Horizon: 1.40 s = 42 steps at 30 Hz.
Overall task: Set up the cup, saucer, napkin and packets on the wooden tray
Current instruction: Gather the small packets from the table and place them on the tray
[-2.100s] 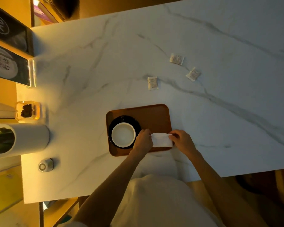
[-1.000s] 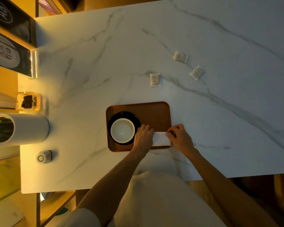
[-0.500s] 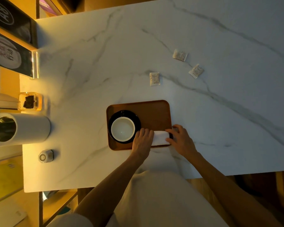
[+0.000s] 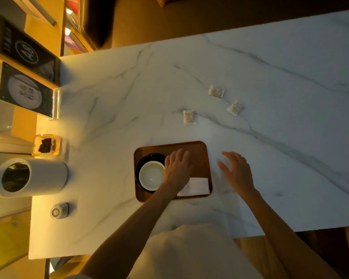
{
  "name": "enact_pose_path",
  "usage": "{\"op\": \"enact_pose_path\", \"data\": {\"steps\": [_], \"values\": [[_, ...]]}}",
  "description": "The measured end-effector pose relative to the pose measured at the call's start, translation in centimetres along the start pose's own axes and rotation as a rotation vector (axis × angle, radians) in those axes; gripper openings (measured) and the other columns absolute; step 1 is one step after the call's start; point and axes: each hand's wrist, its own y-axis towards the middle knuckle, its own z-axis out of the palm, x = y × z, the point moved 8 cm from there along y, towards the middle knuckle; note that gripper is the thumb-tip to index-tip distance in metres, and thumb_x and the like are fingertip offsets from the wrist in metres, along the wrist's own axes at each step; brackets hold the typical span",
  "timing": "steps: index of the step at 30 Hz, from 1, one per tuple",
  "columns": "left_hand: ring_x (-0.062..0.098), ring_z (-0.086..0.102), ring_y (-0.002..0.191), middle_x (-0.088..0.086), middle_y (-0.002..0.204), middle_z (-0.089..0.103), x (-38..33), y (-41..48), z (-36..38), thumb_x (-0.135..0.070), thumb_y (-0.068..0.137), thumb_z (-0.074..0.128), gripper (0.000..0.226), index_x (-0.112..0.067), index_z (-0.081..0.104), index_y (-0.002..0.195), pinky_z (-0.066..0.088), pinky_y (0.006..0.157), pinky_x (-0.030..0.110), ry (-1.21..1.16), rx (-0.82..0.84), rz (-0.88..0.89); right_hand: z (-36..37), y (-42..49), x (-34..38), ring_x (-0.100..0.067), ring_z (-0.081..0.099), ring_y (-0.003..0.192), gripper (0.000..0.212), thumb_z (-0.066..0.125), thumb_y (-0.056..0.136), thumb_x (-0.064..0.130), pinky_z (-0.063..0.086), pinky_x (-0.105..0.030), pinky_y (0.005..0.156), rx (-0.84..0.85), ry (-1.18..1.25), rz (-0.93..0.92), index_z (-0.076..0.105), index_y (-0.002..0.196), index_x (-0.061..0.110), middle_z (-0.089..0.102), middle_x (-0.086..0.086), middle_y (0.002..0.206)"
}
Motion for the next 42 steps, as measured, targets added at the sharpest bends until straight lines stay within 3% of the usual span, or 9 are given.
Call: {"op": "enact_pose_path", "data": {"steps": [9,19,24,30,32,34,37,40,42], "values": [[0.03,0.056,0.116,0.011,0.127,0.058,2.0,6.9,-3.9,-0.032,0.099,0.045,0.037,-0.014,0.05,0.131,0.046,0.097,0.044,-0.25,0.017,-0.138,-2.1,3.9,-1.1,-0.023,0.062,0.107,0.036,0.057,0.092,0.039,0.051,-0.035,0.09,0.009,0.216,0.259,0.063,0.118,0.014,0.068,-0.008,0.116],[0.031,0.06,0.088,0.017,0.096,0.064,5.1,16.0,-4.5,-0.007,0.094,0.046,0.015,-0.001,0.059,0.093,0.047,0.071,0.039,-0.53,-0.075,-0.361,1.1,16.3,5.4,-0.025,0.064,0.1,0.027,0.056,0.092,0.025,0.048,-0.03,0.081,0.042,0.35,0.341,0.066,0.111,0.01,0.07,-0.009,0.109],[0.035,0.061,0.105,0.021,0.114,0.065,4.6,19.4,-3.0,-0.007,0.093,0.049,0.026,0.004,0.06,0.114,0.046,0.079,0.034,-0.559,0.047,-0.342,4.1,19.7,7.5,-0.026,0.067,0.094,0.025,0.058,0.092,0.026,0.052,-0.032,0.077,0.03,0.355,0.39,0.067,0.108,0.009,0.071,-0.01,0.104],[0.025,0.065,0.082,0.012,0.091,0.069,5.0,20.2,-1.9,-0.005,0.085,0.055,0.02,-0.002,0.067,0.1,0.041,0.058,0.021,-0.69,0.036,-0.363,6.5,20.2,8.2,-0.028,0.066,0.096,0.033,0.064,0.088,0.026,0.051,-0.031,0.075,0.016,0.398,0.455,0.058,0.113,0.005,0.068,-0.013,0.109],[0.016,0.061,0.077,0.002,0.086,0.066,5.4,20.0,-1.6,-0.003,0.08,0.054,0.028,-0.006,0.067,0.105,0.044,0.061,0.021,-0.797,0.061,-0.385,7.0,20.3,7.9,-0.029,0.064,0.1,0.035,0.067,0.086,0.023,0.051,-0.033,0.078,0.056,0.435,0.495,0.056,0.114,0.005,0.066,-0.014,0.112],[0.019,0.062,0.085,0.004,0.092,0.067,5.8,19.4,-1.0,0.0,0.08,0.054,0.035,-0.005,0.064,0.114,0.049,0.068,0.025,-0.965,0.125,-0.413,7.5,20.2,7.2,-0.029,0.063,0.101,0.037,0.07,0.084,0.019,0.054,-0.037,0.083,0.128,0.501,0.568,0.056,0.115,0.005,0.065,-0.015,0.114],[0.023,0.062,0.084,0.013,0.102,0.062,6.9,17.7,0.4,-0.005,0.09,0.052,0.036,-0.003,0.052,0.127,0.053,0.073,0.034,-1.324,0.174,-0.619,7.3,19.3,6.5,-0.027,0.066,0.095,0.039,0.069,0.084,0.007,0.057,-0.033,0.071,0.244,0.839,0.676,0.058,0.12,0.001,0.066,-0.018,0.115],[0.028,0.063,0.084,0.018,0.103,0.06,7.1,15.6,0.8,-0.02,0.098,0.048,0.029,-0.001,0.051,0.12,0.056,0.071,0.038,-1.632,0.205,-0.806,5.6,18.2,7.2,-0.021,0.07,0.089,0.033,0.068,0.085,0.009,0.055,-0.026,0.067,0.38,1.091,0.607,0.059,0.117,0.005,0.07,-0.012,0.109],[0.031,0.063,0.086,0.019,0.103,0.06,6.5,14.6,0.3,-0.026,0.1,0.046,0.032,0.001,0.051,0.117,0.056,0.074,0.04,-1.715,0.252,-0.814,3.4,18.0,7.3,-0.019,0.068,0.089,0.024,0.069,0.086,0.014,0.055,-0.026,0.068,0.261,1.007,0.503,0.06,0.108,0.009,0.069,-0.01,0.106]]}}
